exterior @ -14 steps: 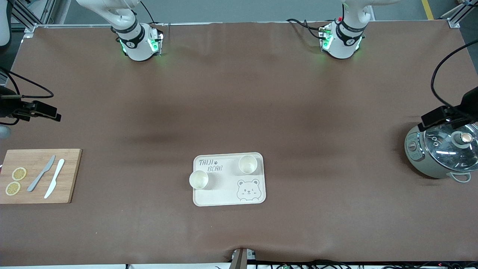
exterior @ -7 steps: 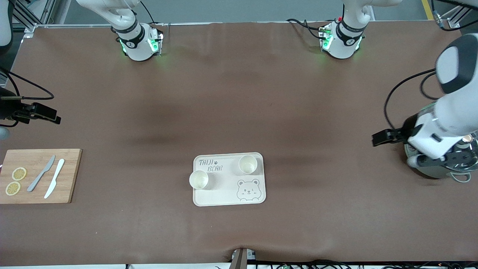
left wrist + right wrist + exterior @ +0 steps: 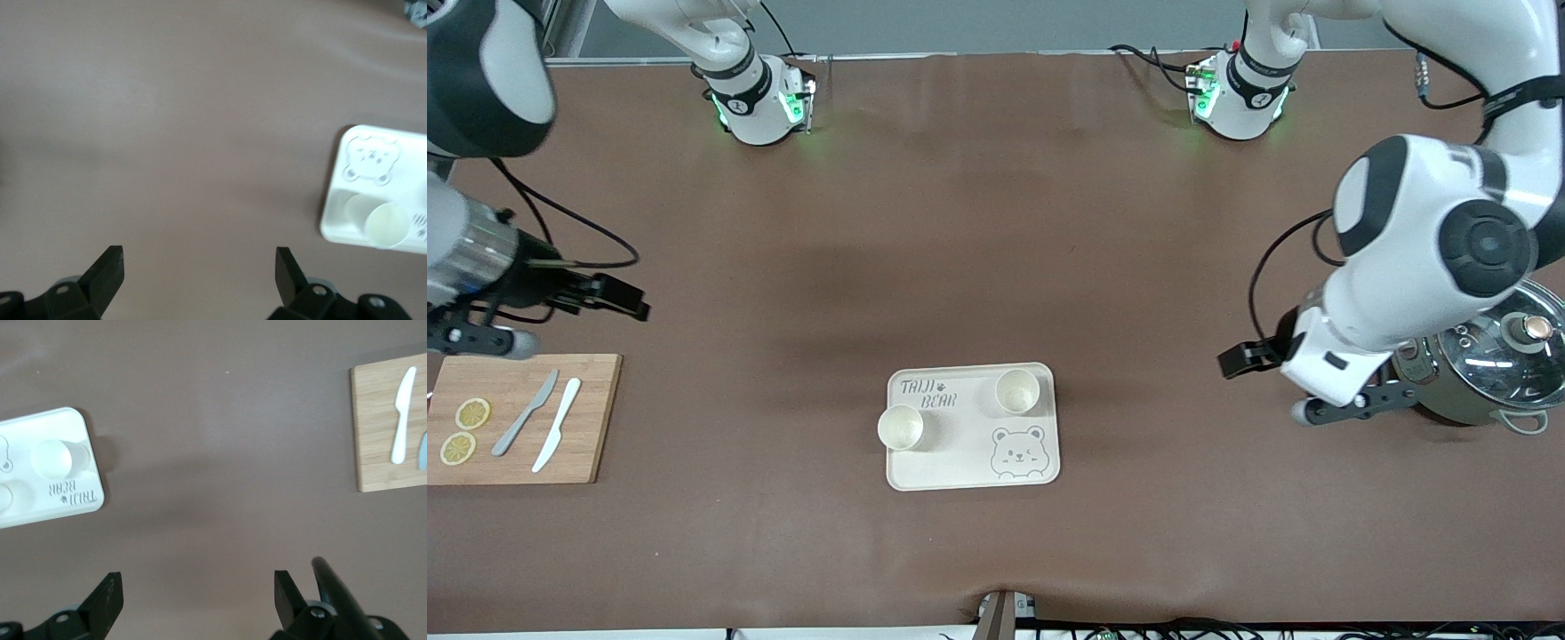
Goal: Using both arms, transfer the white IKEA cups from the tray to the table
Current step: 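Lower the left gripper and the right gripper onto the two white cups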
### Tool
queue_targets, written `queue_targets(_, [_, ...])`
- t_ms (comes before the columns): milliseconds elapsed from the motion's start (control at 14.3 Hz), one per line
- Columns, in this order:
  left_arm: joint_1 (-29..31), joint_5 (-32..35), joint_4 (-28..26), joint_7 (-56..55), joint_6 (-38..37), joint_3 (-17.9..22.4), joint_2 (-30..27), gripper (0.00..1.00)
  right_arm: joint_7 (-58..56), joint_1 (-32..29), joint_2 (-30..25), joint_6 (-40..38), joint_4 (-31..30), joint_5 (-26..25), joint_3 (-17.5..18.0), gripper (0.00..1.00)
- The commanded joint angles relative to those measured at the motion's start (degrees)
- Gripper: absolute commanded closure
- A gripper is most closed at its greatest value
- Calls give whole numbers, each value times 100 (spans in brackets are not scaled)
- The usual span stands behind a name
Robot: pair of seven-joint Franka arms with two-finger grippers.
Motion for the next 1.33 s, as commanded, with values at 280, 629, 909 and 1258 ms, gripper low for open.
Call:
queue_targets(280, [-807,-20,93,-1625,923,45,583,0,1417,896,995,1008,371,74,-53,0])
queue_targets(629, [-1290,7,102,-2496,1792,80,1049,0,1752,1151,1505,1634,371,74,-53,0])
queue_targets(909, [-1677,24,120,-2980,2496,106,1462,0,1840,1257,1926,2291,371,82,-53,0])
queue_targets(1258, [-1976,296,111,-3113,2734,98,1910,0,1893,1485,2629,3416,371,74,-53,0])
